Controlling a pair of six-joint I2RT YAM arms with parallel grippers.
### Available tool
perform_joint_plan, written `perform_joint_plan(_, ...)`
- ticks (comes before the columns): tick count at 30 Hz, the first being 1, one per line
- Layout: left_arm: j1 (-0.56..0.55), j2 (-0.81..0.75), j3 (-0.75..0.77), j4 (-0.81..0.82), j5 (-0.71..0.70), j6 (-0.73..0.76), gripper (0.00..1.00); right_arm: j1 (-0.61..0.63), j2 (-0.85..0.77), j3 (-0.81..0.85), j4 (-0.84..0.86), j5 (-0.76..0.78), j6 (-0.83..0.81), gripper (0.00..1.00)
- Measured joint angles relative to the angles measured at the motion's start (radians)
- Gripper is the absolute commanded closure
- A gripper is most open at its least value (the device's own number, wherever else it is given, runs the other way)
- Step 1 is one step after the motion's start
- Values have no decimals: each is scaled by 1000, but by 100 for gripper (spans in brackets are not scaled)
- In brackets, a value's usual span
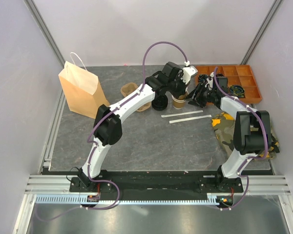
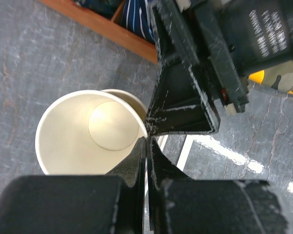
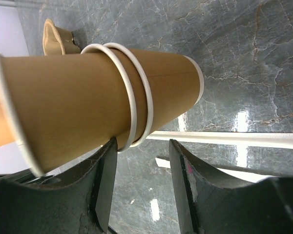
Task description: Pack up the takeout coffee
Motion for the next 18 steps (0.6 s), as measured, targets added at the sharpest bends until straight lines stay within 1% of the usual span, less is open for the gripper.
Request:
perform_joint_plan(12,-7,-3,15,-24,-47,73,98,0,0,1,0,0,0,46)
perform_joint_plan(18,-1,-49,16,-60,-79,127,98,0,0,2,0,0,-3,45)
